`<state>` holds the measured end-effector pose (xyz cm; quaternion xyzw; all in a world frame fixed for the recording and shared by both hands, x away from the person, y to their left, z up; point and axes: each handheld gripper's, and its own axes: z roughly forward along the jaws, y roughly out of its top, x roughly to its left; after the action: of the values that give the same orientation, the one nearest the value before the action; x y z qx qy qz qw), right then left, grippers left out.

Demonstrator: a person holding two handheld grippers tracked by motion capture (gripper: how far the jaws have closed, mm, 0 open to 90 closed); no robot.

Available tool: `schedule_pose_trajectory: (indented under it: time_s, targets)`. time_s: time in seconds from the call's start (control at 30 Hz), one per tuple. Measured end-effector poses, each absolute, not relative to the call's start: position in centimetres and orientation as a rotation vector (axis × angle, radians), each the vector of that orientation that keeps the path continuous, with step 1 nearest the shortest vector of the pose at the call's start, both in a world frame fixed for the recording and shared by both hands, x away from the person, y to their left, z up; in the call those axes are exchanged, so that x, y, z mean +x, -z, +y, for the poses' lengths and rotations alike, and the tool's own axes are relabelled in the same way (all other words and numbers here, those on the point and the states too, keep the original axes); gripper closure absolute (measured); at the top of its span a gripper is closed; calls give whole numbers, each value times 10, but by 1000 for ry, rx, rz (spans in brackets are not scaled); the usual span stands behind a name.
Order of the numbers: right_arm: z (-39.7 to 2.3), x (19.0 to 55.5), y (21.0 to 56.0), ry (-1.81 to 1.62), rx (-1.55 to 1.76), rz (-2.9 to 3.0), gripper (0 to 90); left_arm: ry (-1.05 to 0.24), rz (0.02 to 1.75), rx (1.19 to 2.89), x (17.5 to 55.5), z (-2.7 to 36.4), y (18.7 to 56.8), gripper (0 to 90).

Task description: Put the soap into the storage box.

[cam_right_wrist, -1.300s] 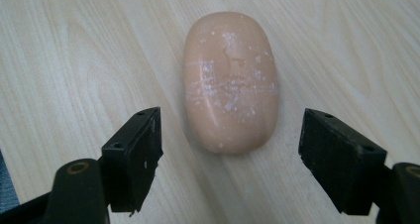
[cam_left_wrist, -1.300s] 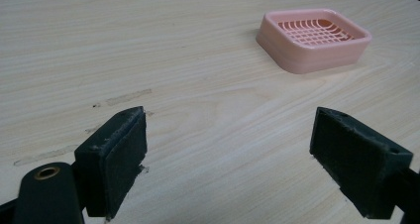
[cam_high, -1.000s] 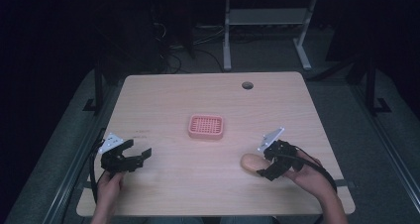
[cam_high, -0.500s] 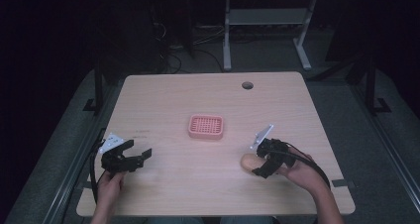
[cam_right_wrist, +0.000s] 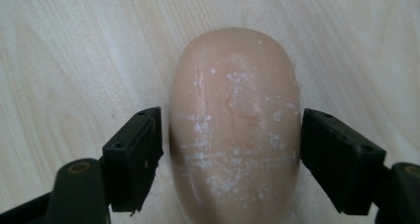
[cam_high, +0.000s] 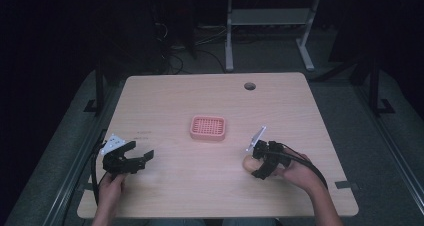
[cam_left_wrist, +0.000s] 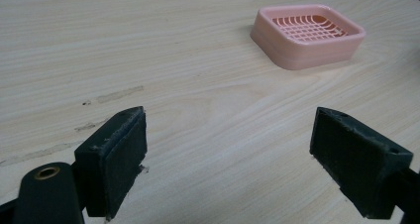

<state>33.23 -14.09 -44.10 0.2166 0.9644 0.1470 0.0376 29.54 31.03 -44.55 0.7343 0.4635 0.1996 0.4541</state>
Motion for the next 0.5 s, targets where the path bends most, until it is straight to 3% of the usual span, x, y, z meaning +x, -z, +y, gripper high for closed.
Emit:
schedule_pose_trajectory:
  time_s: [0.5]
  targets:
    - [-138, 336, 445, -409, 656, 2983, 314, -490, 1144, 1810, 295, 310, 445, 143]
